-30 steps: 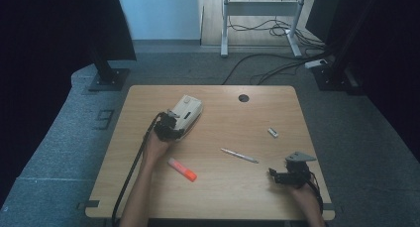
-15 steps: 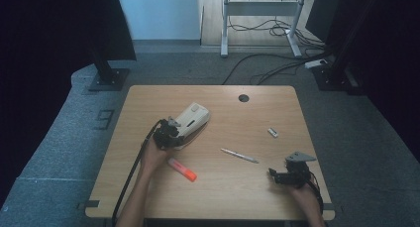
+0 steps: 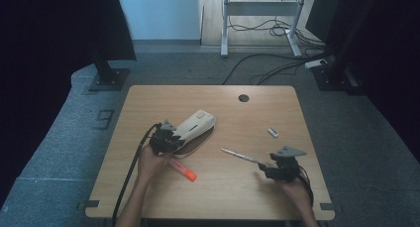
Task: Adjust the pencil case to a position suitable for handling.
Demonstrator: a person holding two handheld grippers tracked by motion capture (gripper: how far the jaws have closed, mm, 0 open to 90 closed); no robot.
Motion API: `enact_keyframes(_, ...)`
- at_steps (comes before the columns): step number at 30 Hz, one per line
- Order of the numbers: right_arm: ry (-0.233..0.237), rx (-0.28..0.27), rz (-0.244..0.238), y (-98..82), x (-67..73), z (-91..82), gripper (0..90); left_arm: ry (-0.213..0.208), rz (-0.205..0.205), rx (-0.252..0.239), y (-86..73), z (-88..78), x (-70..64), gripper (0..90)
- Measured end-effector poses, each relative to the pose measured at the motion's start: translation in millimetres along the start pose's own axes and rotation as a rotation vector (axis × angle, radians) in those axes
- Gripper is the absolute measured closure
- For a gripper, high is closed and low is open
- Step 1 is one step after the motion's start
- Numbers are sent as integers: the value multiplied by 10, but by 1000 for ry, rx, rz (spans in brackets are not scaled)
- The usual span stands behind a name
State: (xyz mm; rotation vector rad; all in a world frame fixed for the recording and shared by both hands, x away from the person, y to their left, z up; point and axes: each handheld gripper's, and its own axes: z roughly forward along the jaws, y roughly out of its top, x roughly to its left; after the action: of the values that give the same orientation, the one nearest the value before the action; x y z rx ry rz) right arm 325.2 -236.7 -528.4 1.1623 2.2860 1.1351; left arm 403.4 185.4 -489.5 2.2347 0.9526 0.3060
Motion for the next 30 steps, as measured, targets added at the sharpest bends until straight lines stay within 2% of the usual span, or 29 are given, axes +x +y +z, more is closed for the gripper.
enact_keyframes(1,15,-1,-13,65,52,50,385,-5,-2,-5,-6,-2,-3,717)
enact_keyframes(2,54,-4,-36,203,164,166,425,-12,-3,-13,-14,-12,-11,718)
enact_keyframes(3,54,-4,-36,203,164,166,425,-12,-3,-13,-14,-12,-11,719)
enact_keyframes(6,118,6,-67,413,343,377,491,-22,-9,-24,-23,-36,-22,720)
enact_keyframes(7,136,10,-85,480,401,454,512,-28,-9,-28,-26,-44,-23,720)
enact_keyframes(8,165,18,-102,601,518,607,543,-39,-14,-32,-31,-60,-26,721)
enact_keyframes(9,165,18,-102,601,518,607,543,-39,-14,-32,-31,-60,-26,721)
enact_keyframes(10,179,26,-113,655,577,684,557,-42,-13,-34,-34,-68,-29,721)
enact_keyframes(12,189,56,-158,791,753,893,603,-46,-13,-34,-41,-77,-37,722)
enact_keyframes(13,189,56,-158,791,753,893,603,-49,-13,-34,-44,-82,-39,722)
enact_keyframes(14,194,68,-170,863,839,1004,634,-51,-14,-35,-47,-85,-43,722)
enact_keyframes(15,194,68,-170,863,839,1004,634,-54,-13,-36,-50,-86,-46,722)
enact_keyframes(19,218,77,-179,1063,1014,1309,671,-61,-10,-36,-61,-92,-58,720)
enact_keyframes(20,218,77,-179,1063,1014,1309,671,-61,-8,-35,-63,-92,-61,720)
enact_keyframes(22,224,82,-180,1122,1077,1462,670,-62,-2,-34,-65,-96,-70,719)
enact_keyframes(25,217,84,-186,1135,1103,1580,662,-64,0,-35,-71,-96,-72,713)
enact_keyframes(30,204,67,-185,1138,1106,1641,659,-72,6,-39,-93,-83,-83,698)
